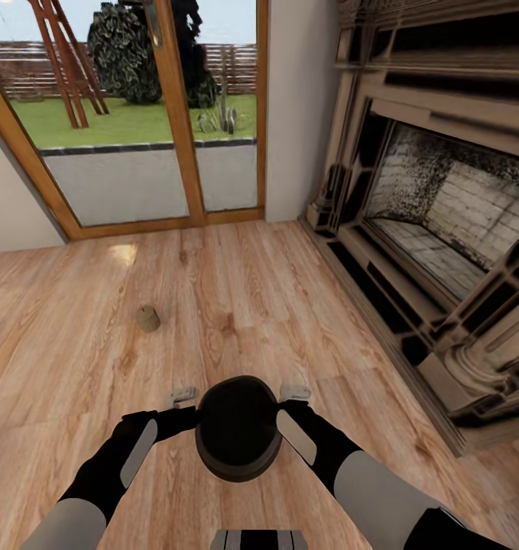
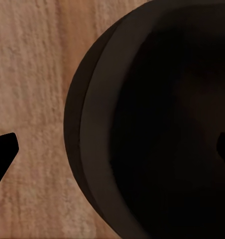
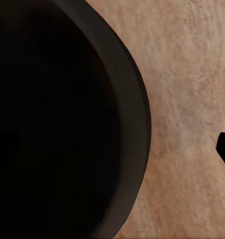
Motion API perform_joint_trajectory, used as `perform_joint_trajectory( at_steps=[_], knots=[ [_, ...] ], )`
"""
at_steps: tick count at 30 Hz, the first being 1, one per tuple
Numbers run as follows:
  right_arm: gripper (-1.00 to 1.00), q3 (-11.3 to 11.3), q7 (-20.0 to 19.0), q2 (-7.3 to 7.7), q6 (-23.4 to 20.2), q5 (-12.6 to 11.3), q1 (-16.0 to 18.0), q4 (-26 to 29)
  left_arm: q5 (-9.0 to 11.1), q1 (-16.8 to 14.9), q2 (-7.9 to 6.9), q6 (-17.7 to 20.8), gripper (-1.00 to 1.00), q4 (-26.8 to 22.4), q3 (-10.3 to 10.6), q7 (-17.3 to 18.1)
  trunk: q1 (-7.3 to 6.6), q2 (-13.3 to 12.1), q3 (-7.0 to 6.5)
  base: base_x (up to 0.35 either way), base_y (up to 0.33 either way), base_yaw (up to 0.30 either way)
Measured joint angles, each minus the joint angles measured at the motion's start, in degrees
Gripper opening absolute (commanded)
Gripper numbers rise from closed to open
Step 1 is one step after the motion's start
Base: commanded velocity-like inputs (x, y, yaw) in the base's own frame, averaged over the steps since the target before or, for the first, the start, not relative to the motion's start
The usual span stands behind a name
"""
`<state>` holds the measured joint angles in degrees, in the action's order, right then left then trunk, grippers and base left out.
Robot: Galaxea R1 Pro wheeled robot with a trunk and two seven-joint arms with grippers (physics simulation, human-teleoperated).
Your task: Place each of the two pumpkins and all three candles from the living room inside a cabinet in the living room (use any cabinet), then make sure every cabinet is closed, and position the cauldron so it is next to a table in the living room.
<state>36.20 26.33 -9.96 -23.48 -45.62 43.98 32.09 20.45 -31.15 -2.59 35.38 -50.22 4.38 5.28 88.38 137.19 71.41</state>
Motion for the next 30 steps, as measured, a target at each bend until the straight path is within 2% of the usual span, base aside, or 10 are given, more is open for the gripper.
perform_joint_trajectory(
  at_steps=[15, 26, 30],
  knots=[
    [1.00, 0.56, 0.01, 0.00, 1.93, -0.04, 0.00, -0.34, 0.00, 0.03, 0.00, 0.00, 1.00, 0.00, 0.31, -0.01, 3.30, 6.02, 2.69, 0.000, 0.000, 0.000],
    [1.00, 0.56, 0.01, 0.03, 2.10, -0.03, 0.00, -0.40, -0.02, 0.01, 0.00, 0.00, 1.00, 0.14, 0.51, 0.00, 3.59, 6.18, 5.13, 0.000, 0.000, 0.000],
    [1.00, 0.56, 0.02, 0.06, 4.03, -0.02, 0.00, -0.60, -0.40, 0.02, 0.00, 0.00, 1.00, 1.38, 0.52, 0.00, 3.63, 6.21, 5.58, 0.000, 0.000, 0.000]
  ],
)
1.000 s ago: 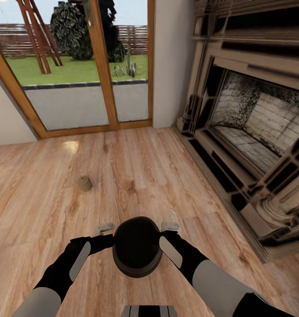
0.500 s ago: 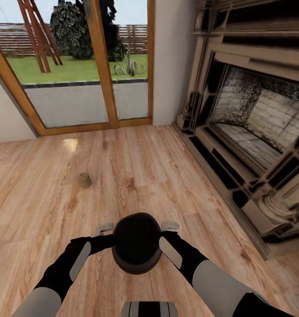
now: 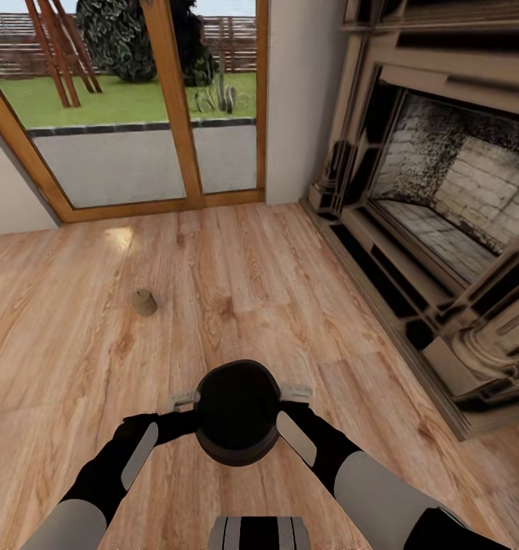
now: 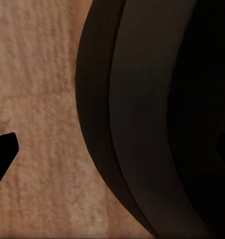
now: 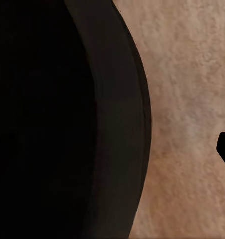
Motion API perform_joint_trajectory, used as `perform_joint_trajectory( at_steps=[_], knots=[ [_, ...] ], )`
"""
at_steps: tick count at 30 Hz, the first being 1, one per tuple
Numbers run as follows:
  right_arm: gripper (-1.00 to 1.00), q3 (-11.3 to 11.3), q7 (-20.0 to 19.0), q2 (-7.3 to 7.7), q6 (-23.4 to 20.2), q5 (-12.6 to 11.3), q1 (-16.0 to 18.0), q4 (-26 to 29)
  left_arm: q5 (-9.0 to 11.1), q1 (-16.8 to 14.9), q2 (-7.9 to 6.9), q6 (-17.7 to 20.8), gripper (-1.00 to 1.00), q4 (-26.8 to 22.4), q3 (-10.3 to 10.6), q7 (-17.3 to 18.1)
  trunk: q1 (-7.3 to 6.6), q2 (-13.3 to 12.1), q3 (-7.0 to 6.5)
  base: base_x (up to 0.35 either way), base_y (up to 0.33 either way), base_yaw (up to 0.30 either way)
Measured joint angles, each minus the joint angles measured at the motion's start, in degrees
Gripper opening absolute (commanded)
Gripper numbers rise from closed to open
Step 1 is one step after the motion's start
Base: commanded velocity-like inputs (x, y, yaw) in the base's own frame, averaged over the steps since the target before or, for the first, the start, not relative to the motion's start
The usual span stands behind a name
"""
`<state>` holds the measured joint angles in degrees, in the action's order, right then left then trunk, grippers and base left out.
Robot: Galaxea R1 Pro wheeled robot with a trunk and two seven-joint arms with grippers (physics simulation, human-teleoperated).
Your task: Place each of the two pumpkins and all three candles from the living room inside a cabinet in the living room (use any cabinet), then make sure every cabinet is closed, and position the cauldron so it is next to a table in the living room.
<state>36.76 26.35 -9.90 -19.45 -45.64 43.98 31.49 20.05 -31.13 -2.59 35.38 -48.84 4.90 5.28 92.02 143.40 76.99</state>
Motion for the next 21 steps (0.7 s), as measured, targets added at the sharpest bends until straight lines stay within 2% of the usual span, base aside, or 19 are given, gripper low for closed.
perform_joint_trajectory(
  at_steps=[8, 11, 21],
  knots=[
    [1.00, 1.52, 0.00, 0.00, 1.63, 0.01, 0.00, -1.16, -0.11, -0.01, 0.00, -0.02, 1.00, 0.41, 0.00, 0.00, 0.00, 0.00, 0.00, 0.000, 0.000, 0.000],
    [1.00, 1.65, 0.01, 0.02, 1.67, -0.05, 0.00, -1.23, -0.12, 0.00, 0.00, -0.01, 1.00, 0.45, -0.05, 0.00, 0.08, 0.04, 0.66, 0.000, 0.000, 0.000],
    [1.00, 1.72, 0.01, 0.02, 1.69, -0.06, 0.00, -1.26, -0.03, -0.02, 0.00, 0.00, 1.00, 0.46, -0.25, 0.00, 0.08, 0.04, 0.67, 0.000, 0.000, 0.000]
  ],
)
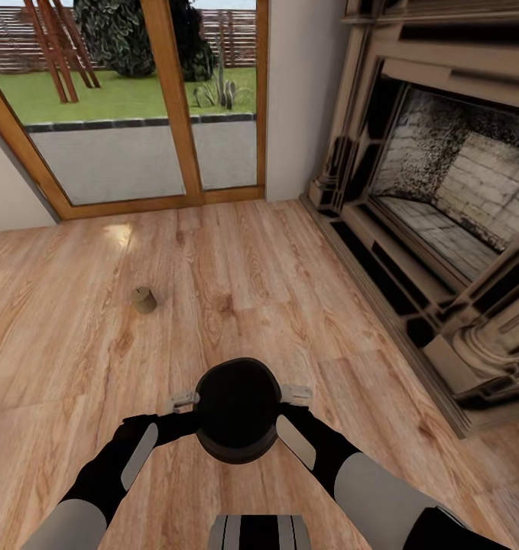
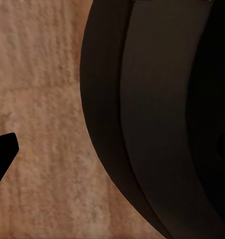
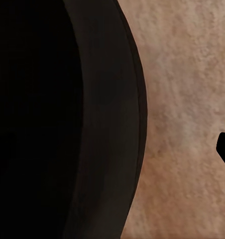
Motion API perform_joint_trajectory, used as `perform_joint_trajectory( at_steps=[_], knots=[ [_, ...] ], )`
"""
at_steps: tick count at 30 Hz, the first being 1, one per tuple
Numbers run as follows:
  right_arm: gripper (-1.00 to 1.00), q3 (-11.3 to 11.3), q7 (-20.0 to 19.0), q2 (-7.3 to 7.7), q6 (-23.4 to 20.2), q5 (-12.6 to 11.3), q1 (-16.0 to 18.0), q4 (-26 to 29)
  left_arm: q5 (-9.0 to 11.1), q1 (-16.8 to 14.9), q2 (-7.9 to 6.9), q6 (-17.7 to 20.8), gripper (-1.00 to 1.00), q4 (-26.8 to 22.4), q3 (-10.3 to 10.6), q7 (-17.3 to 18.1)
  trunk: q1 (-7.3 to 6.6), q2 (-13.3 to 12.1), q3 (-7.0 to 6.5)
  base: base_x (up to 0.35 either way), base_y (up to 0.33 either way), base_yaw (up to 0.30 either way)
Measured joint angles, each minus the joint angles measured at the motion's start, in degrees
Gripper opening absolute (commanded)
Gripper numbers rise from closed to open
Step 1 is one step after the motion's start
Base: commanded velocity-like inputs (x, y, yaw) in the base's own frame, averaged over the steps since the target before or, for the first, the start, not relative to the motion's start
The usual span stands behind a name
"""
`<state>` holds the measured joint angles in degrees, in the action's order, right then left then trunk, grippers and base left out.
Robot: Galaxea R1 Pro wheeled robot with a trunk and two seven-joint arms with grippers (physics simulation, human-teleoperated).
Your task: Place each of the two pumpkins and all three candles from the living room inside a cabinet in the living room (use any cabinet), then make sure every cabinet is closed, and position the cauldron so it is next to a table in the living room.
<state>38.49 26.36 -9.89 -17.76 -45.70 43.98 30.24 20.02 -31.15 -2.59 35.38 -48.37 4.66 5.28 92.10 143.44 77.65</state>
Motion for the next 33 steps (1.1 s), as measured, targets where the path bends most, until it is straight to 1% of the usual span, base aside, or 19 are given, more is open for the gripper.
perform_joint_trajectory(
  at_steps=[8, 9, 12, 13, 17, 19, 20, 22, 24, 33],
  knots=[
    [1.00, 0.00, 0.00, 0.00, 0.00, 0.00, 0.00, 0.00, 0.34, 0.01, -0.09, 0.00, 1.00, -0.07, -0.26, 0.03, 0.00, 0.00, 0.00, 0.000, 0.000, 0.000],
    [-1.00, -0.01, 0.00, 0.00, 0.00, 0.00, 0.00, 0.00, 0.37, 0.03, -0.09, 0.00, 1.00, -0.05, -0.23, 0.04, 0.00, 0.00, 0.00, 0.000, 0.000, 0.000],
    [-1.00, 0.01, -0.10, -0.02, 0.13, -0.31, 0.00, 0.02, 0.45, 0.02, -0.09, 0.00, 1.00, -0.04, -0.26, 0.02, 0.00, 0.00, 0.00, 0.000, 0.000, 0.000],
    [-1.00, -0.12, 0.03, 0.02, -0.16, 0.33, 0.00, -0.03, 0.45, 0.01, -0.10, 0.01, 1.00, -0.07, -0.28, 0.01, 0.00, 0.00, 0.00, 0.000, 0.000, 0.000],
    [-1.00, -0.14, 0.18, 0.04, -0.38, 1.28, 0.02, -0.04, 0.45, 0.03, -0.10, 0.02, 1.00, -0.06, -0.27, 0.00, 0.00, 0.00, 0.00, 0.000, 0.000, 0.000],
    [-1.00, -0.11, 0.12, 0.04, -0.35, 1.10, 0.01, -0.04, 0.45, 0.03, -0.09, 0.02, 1.00, -0.06, -0.28, 0.00, 0.00, 0.00, 0.00, 0.000, 0.000, 0.000],
    [-1.00, -0.07, -0.04, 0.00, -0.03, 0.16, 0.00, 0.00, 0.42, 0.00, -0.09, 0.00, -1.00, -0.03, -0.28, 0.00, 0.00, 0.00, 0.00, 0.000, 0.000, 0.000],
    [-1.00, -0.03, -0.07, 0.00, 0.02, 0.04, 0.00, 0.01, 0.39, 0.02, -0.09, 0.00, -1.00, -0.04, -0.27, -0.01, 0.00, 0.00, 0.00, 0.000, 0.000, 0.000],
    [-1.00, -0.03, -0.07, 0.00, 0.04, -0.03, 0.00, 0.01, 1.03, 0.03, -0.07, 0.03, -1.00, -0.06, -0.25, 0.03, 0.00, 0.00, 0.00, 0.000, 0.000, 0.000],
    [-1.00, -0.07, -0.06, 0.00, 0.09, -0.17, -0.01, 0.04, 0.88, 0.02, -0.08, 0.03, -1.00, -0.07, -0.47, 0.00, 0.00, 0.00, 0.00, 0.000, 0.000, 0.000]
  ],
)
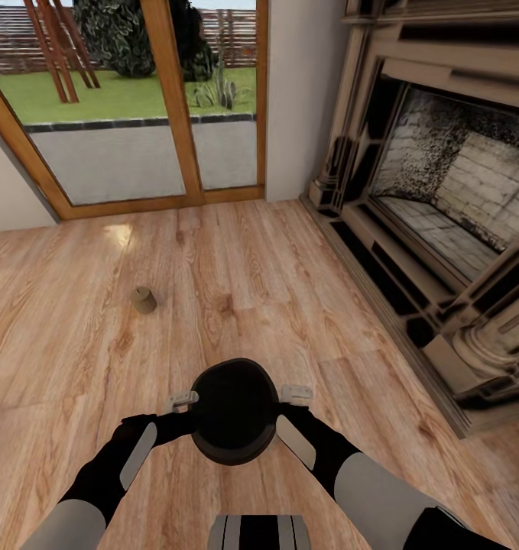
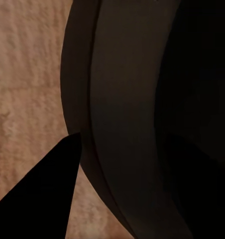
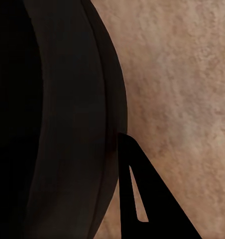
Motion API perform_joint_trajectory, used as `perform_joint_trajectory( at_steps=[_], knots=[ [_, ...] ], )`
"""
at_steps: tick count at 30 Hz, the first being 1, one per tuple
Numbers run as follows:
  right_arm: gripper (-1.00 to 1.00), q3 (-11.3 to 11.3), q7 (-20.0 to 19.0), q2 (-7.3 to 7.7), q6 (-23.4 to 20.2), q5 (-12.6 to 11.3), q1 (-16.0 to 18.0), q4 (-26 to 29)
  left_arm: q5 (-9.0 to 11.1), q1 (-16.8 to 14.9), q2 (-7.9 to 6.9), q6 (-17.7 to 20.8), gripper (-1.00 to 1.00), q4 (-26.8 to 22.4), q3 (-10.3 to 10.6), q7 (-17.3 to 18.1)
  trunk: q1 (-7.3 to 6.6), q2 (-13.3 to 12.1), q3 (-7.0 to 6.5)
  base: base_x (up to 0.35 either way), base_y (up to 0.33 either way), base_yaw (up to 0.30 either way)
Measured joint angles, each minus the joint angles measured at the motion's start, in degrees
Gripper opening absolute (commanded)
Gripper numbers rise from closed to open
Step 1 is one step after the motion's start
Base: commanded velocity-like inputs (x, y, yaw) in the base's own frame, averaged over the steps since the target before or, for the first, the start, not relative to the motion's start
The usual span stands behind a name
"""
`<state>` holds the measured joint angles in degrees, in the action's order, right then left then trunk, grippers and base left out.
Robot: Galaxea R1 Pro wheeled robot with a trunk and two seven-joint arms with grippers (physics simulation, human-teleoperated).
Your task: Place each of the two pumpkins and all three candles from the living room inside a cabinet in the living room (use any cabinet), then make sure every cabinet is closed, and position the cauldron so it is next to a table in the living room.
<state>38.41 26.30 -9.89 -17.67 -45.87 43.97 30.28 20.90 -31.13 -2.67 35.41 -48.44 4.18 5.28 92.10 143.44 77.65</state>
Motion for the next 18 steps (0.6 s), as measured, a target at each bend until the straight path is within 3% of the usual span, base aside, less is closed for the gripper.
perform_joint_trajectory(
  at_steps=[14, 18],
  knots=[
    [-1.00, 0.20, 0.06, 0.02, 0.70, -0.53, -0.03, 0.11, 0.36, 0.00, -0.17, 0.09, -1.00, -0.54, -0.15, 0.03, 0.01, 0.00, 0.00, 0.000, 0.000, 0.000],
    [-1.00, 0.05, 0.03, 0.03, 0.58, -0.21, -0.02, 0.24, 0.31, -0.03, -0.12, 0.09, -1.00, -0.60, -0.22, 0.03, -0.10, -0.05, -0.88, 0.000, 0.000, 0.000]
  ],
)
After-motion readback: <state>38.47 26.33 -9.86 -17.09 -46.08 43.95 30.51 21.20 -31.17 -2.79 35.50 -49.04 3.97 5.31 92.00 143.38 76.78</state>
